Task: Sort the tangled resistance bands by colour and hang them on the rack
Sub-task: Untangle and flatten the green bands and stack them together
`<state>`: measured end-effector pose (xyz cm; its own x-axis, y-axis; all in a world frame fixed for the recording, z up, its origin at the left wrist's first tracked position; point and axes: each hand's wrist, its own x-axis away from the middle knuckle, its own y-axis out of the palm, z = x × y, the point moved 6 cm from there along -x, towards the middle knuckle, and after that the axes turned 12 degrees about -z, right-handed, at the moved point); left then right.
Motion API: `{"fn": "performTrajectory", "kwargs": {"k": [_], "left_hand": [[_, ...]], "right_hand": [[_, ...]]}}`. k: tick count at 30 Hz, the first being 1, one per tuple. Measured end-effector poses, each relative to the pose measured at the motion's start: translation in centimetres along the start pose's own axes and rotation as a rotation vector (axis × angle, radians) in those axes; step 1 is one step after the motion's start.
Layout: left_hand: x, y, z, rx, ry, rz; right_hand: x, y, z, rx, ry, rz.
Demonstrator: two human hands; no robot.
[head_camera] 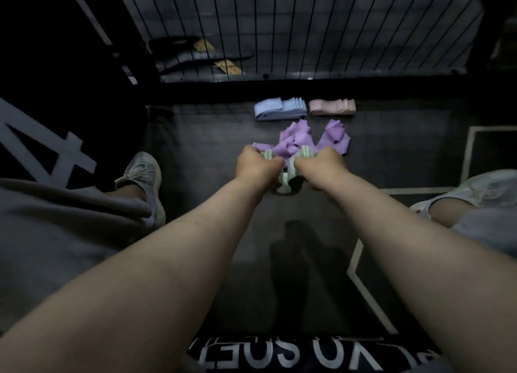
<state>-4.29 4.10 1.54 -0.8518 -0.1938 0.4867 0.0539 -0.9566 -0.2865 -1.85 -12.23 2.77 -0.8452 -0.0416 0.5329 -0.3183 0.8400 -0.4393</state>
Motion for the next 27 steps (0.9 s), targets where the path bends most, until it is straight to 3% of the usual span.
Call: {"fn": "performTrajectory", "kwargs": {"k": [11, 16, 19, 27], "left_hand": [[7.7, -1.5, 6.0, 0.174, -0.02, -0.217], [9.7, -2.4, 7.4, 0.204, 0.012, -0.204], [11.9, -2.6, 8.9, 0.34, -0.002, -0.253], [15.4, -3.2, 10.6, 0.434, 0.028, -0.38]], "right_hand": [[8.0, -1.5, -5.5, -0.152, -0.136, -0.233], [10.9, -2.4, -7.0, -0.067, -0.172, -0.245], [12.4, -2.6, -7.7, 0.016, -0.209, -0.261], [14.5, -4.8, -8.4, 0.175, -0.327, -0.088]]}}
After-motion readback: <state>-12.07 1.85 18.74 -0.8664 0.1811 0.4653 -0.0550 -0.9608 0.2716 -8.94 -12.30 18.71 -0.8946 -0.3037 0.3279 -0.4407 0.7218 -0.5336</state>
